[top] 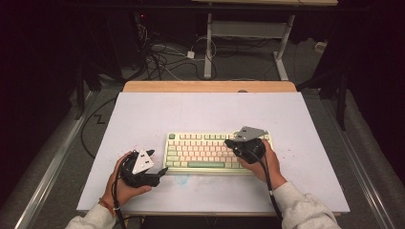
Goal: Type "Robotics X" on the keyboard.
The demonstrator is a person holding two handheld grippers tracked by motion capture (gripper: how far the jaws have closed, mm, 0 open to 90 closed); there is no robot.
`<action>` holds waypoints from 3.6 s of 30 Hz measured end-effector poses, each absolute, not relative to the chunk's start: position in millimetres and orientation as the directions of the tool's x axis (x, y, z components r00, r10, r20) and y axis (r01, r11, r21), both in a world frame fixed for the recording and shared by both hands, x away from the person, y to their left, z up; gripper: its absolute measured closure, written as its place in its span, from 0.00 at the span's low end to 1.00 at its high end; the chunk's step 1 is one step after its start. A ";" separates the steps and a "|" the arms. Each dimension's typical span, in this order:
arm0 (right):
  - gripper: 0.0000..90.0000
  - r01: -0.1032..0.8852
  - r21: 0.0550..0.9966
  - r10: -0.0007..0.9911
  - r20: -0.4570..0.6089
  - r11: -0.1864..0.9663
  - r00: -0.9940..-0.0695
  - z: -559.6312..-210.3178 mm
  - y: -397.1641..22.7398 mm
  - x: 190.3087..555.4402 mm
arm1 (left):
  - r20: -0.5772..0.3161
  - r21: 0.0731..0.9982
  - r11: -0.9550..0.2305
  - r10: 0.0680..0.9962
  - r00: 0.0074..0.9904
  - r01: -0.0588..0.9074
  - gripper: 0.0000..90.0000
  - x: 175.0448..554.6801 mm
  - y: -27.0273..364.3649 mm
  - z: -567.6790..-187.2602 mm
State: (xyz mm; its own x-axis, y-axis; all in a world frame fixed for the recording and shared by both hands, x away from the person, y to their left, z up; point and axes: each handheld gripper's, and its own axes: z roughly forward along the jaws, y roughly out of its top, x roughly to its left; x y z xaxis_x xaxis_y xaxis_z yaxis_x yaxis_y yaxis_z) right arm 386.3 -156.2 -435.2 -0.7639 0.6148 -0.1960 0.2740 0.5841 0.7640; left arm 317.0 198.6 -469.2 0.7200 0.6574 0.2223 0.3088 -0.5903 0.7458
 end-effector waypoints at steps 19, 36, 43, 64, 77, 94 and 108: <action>1.00 0.310 0.678 0.582 -0.214 0.667 -0.785 -456.0 -136.2 400.3 | 0.215 0.737 -0.598 0.650 0.729 0.316 0.25 319.0 197.0 -471.3; 1.00 0.238 0.821 0.613 -0.165 0.520 -0.773 -419.6 -159.8 378.2 | 0.203 0.735 -0.592 0.656 0.727 0.329 0.25 319.2 196.7 -469.9; 0.93 0.201 0.859 0.620 -0.160 0.471 -0.768 -408.0 -173.8 366.5 | 0.206 0.735 -0.596 0.650 0.732 0.322 0.25 319.9 196.1 -469.6; 0.48 0.157 0.894 0.653 -0.177 0.419 -0.736 -413.0 -206.0 338.4 | 0.197 0.740 -0.587 0.656 0.729 0.329 0.25 318.0 194.2 -467.4; 0.33 0.185 0.893 0.716 -0.189 0.409 -0.672 -429.1 -227.4 327.3 | 0.181 0.755 -0.570 0.656 0.733 0.324 0.25 316.8 192.3 -462.8; 0.30 0.201 0.891 0.746 -0.198 0.408 -0.636 -445.2 -239.7 305.5 | 0.087 0.779 -0.545 0.584 0.807 0.310 0.93 328.5 177.5 -440.8; 0.30 0.210 0.878 0.733 -0.204 0.431 -0.649 -451.0 -233.8 305.0 | 0.089 0.742 -0.616 0.481 0.872 0.264 0.97 354.7 122.2 -428.1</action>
State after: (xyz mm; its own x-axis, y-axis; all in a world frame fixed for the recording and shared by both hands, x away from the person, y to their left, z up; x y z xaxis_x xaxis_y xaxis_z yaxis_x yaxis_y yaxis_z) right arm 305.0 -233.8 -451.0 -0.6494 0.7326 -0.2042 0.2101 0.4309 0.8776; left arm 354.7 122.2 -428.1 0.8722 0.4810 0.0885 0.2643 -0.6159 0.7422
